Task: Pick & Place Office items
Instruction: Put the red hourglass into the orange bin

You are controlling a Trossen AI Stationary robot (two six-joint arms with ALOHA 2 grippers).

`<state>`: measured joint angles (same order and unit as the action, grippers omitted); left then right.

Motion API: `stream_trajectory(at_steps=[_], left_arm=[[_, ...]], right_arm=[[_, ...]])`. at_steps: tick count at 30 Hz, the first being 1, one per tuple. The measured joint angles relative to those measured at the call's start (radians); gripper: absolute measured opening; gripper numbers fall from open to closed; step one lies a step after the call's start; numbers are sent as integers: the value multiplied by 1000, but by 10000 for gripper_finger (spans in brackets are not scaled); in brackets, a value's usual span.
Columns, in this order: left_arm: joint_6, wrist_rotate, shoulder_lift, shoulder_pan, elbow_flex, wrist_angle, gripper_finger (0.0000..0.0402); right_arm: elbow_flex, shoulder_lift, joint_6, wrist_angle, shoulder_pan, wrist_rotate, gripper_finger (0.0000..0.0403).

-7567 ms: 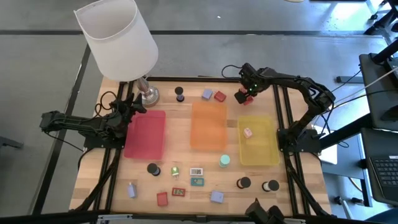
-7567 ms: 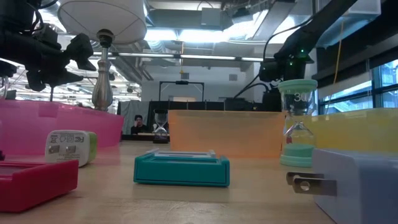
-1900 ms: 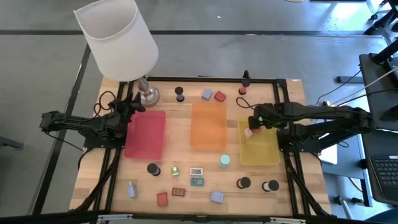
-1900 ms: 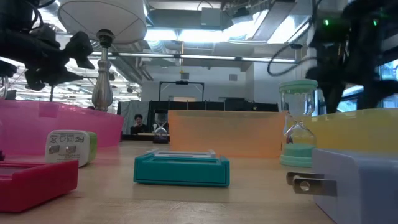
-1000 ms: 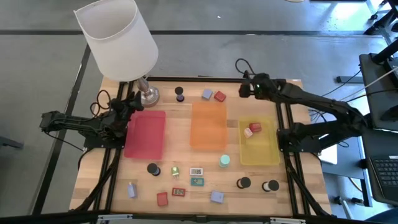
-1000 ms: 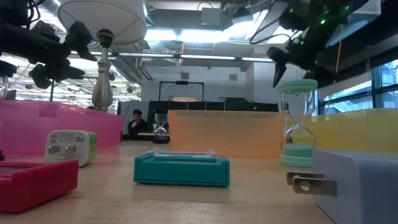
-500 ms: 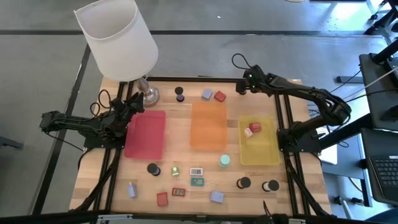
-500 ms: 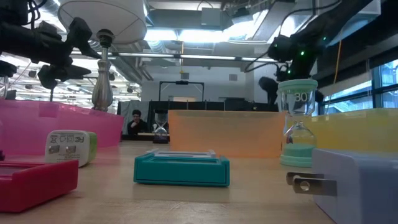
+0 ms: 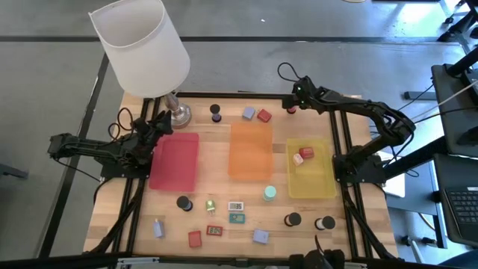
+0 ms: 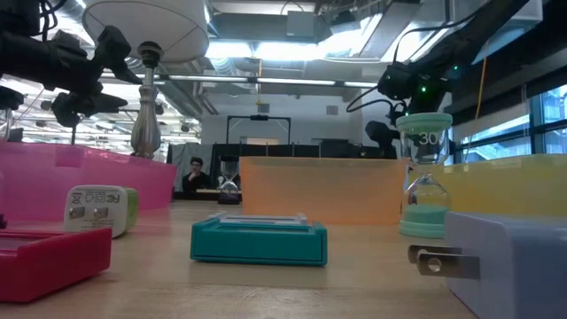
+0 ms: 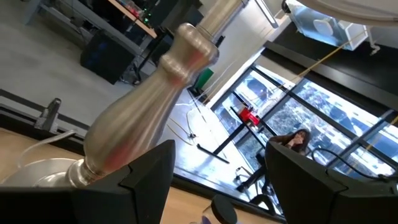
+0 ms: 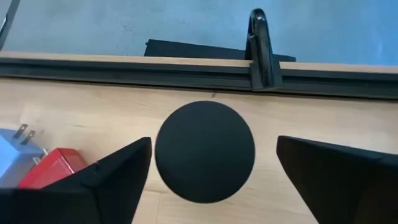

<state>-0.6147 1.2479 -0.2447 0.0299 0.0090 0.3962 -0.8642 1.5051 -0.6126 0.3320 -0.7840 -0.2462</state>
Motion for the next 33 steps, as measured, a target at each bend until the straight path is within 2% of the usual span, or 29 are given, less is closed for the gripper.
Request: stream_trajectory(at_steps=[12,20,27,33], left_arm=[[-2,21,0,0,0,-3,246],[-2,21,0,0,0,-3,246],[-2,16,0,0,0,-3,246],[-1,17,0,0,0,-3,246]], right_arm=[[0,0,20,-2,0,0,210],[1,-15,19,5,0,4,210],[-54,-147,30,13,20,9,212],[-132,-249,30,9,127,108,213]])
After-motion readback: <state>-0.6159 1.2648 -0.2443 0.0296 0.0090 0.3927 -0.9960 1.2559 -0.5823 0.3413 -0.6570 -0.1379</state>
